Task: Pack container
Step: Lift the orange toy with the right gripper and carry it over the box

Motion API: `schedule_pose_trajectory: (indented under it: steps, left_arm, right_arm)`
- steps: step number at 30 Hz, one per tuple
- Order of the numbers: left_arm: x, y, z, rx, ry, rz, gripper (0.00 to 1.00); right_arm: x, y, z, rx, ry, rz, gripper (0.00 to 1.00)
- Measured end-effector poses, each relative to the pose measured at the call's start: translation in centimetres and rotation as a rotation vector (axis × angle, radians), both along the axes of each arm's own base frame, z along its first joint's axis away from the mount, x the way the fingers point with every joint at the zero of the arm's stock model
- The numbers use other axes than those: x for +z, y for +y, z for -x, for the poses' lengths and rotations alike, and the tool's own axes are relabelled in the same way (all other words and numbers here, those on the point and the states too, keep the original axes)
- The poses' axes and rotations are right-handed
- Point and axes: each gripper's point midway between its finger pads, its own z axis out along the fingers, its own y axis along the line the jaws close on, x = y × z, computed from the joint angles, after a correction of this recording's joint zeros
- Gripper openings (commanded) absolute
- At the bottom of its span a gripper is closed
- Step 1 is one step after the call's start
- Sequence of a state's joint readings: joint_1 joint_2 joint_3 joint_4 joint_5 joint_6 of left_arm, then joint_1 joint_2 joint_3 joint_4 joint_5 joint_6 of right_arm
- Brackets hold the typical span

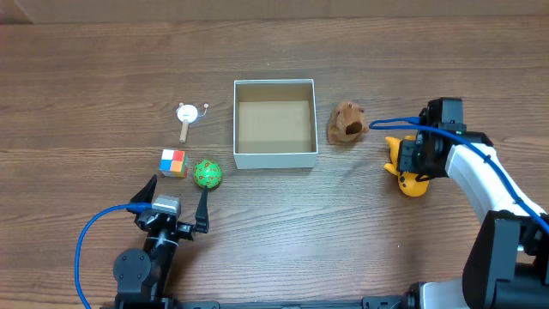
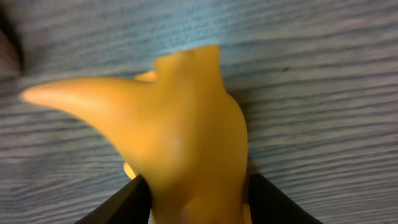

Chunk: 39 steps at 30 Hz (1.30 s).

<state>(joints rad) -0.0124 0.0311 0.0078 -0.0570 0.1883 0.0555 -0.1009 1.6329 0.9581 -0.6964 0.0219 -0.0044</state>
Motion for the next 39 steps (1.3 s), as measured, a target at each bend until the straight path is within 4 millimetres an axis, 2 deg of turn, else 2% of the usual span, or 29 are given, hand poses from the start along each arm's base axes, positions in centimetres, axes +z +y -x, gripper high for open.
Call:
schedule_pose_trajectory:
  steps: [3, 7, 10, 13, 19, 21, 24, 29, 30, 31, 32, 35, 39]
  left_arm:
    - [0.0, 0.0, 0.0, 0.000, 0.000, 0.000, 1.00]
    - [0.0, 0.0, 0.0, 0.000, 0.000, 0.000, 1.00]
    - [0.0, 0.0, 0.0, 0.000, 0.000, 0.000, 1.00]
    - [0.0, 0.0, 0.0, 0.000, 0.000, 0.000, 1.00]
    - [0.0, 0.0, 0.0, 0.000, 0.000, 0.000, 1.00]
    - [0.0, 0.0, 0.0, 0.000, 0.000, 0.000, 1.00]
    - [0.0, 0.0, 0.0, 0.000, 0.000, 0.000, 1.00]
    - [0.0, 0.0, 0.0, 0.000, 0.000, 0.000, 1.00]
    - [0.0, 0.0, 0.0, 0.000, 0.000, 0.000, 1.00]
    - [0.0, 0.0, 0.0, 0.000, 0.000, 0.000, 1.00]
    - [0.0, 0.0, 0.0, 0.000, 0.000, 0.000, 1.00]
    - [0.0, 0.0, 0.0, 0.000, 0.000, 0.000, 1.00]
    - [0.0, 0.0, 0.0, 0.000, 0.000, 0.000, 1.00]
  right_arm:
    - [-0.2, 0.2, 0.1, -0.002, 0.001, -0.009, 0.04]
    - [-0.1, 0.3, 0.9, 0.001, 0.041, -0.012, 0.04]
    - [1.0, 0.7, 1.6, 0.003, 0.093, -0.036, 0.04]
    - [4.0, 1.4, 0.6, 0.012, 0.096, -0.085, 0.04]
    - [13.5, 3.2, -2.8, 0.048, -0.018, -0.180, 0.04]
    - [15.8, 4.2, -3.5, 0.074, -0.061, -0.204, 0.04]
    - [18.2, 6.9, -4.4, 0.151, -0.122, -0.235, 0.04]
    - [19.5, 15.2, -4.8, 0.355, -0.189, -0.281, 0.04]
    - [19.6, 15.7, -4.8, 0.361, -0.195, -0.286, 0.04]
    - [20.4, 19.5, -4.8, 0.453, -0.244, -0.305, 0.04]
    - [20.7, 21.1, -4.7, 0.480, -0.262, -0.311, 0.04]
    - [21.6, 24.8, -4.7, 0.520, -0.331, -0.310, 0.04]
    - [21.3, 28.2, -4.6, 0.537, -0.370, -0.284, 0.04]
